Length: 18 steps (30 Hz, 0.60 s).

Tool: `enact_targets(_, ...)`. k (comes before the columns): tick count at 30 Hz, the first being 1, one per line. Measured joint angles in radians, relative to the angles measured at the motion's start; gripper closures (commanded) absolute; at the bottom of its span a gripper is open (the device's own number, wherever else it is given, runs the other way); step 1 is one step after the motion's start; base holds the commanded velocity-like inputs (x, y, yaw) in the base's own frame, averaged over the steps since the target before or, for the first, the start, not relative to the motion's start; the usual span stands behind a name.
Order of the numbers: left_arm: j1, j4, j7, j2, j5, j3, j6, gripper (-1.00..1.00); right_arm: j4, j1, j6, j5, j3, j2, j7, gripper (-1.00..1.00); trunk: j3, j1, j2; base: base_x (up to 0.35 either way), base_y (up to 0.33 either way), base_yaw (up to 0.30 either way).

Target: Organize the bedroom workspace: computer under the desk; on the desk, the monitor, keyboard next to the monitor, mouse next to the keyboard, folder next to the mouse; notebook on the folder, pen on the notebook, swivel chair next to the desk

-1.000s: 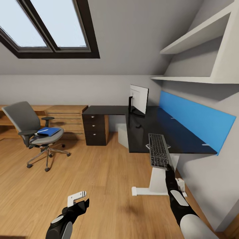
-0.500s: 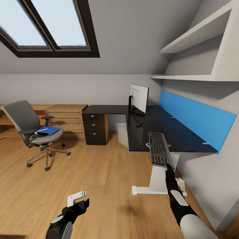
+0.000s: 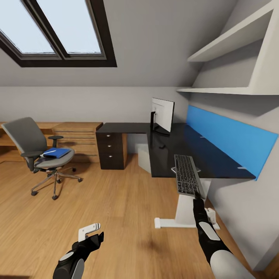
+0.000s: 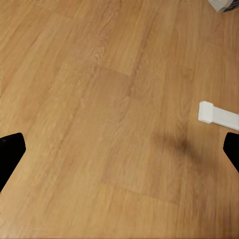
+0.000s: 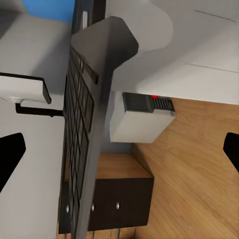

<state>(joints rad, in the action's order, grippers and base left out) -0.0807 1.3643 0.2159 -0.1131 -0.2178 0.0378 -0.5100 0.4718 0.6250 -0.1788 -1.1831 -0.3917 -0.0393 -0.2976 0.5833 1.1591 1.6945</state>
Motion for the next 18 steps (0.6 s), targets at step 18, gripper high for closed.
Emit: enact_targets(18, 0.000, -0.001, 0.000, 0.000, 0.001, 0.000, 0.000, -1.00, 0.000, 0.000, -0.002, 0.002, 0.000, 0.000, 0.000, -1.00, 0.000, 0.000, 0.000, 0.058, 0.048, 0.000)
